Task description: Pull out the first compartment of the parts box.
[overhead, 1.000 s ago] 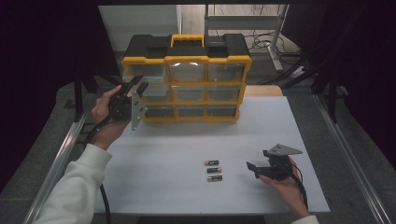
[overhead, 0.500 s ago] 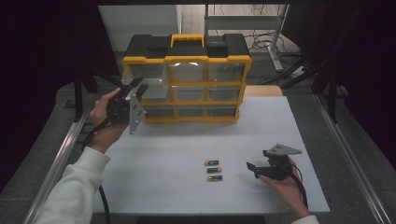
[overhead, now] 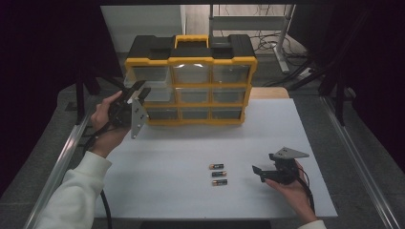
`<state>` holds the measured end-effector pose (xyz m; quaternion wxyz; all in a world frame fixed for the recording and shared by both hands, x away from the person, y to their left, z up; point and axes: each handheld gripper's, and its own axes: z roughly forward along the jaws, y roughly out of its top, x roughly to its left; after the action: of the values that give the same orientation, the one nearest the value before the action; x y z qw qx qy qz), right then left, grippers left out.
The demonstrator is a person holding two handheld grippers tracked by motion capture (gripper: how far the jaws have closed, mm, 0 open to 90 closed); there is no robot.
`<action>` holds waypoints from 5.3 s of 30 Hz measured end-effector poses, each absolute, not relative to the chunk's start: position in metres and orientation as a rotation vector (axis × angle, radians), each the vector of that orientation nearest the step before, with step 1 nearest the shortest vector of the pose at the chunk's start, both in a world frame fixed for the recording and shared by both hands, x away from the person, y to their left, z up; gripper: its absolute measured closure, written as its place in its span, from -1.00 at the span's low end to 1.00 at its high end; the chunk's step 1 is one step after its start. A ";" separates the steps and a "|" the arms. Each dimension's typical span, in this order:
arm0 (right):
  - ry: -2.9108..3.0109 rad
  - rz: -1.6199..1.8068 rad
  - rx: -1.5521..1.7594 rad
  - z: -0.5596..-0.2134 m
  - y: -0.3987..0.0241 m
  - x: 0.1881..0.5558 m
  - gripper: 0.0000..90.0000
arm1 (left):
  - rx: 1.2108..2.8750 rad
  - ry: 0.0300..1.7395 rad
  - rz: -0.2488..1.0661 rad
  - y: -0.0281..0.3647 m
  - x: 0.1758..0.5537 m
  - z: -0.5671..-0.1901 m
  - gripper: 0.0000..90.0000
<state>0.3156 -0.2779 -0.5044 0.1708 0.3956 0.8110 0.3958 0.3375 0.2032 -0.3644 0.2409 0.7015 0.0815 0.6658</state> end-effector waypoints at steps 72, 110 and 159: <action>2.302 1.124 1.120 -0.505 -0.278 0.316 -0.69 | 1.898 0.193 1.842 0.204 0.319 -0.373 0.53; 2.309 1.105 1.112 -0.506 -0.277 0.316 -0.69 | 1.897 0.401 1.378 0.204 0.290 -0.369 -0.28; 2.299 1.143 1.125 -0.505 -0.274 0.325 -0.69 | 1.946 0.765 0.467 0.216 0.297 -0.449 -0.68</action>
<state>0.3245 -0.2736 -0.5052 0.1683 0.3956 0.8085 0.4018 0.2973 0.2160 -0.4488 0.4792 0.7972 0.3133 0.1913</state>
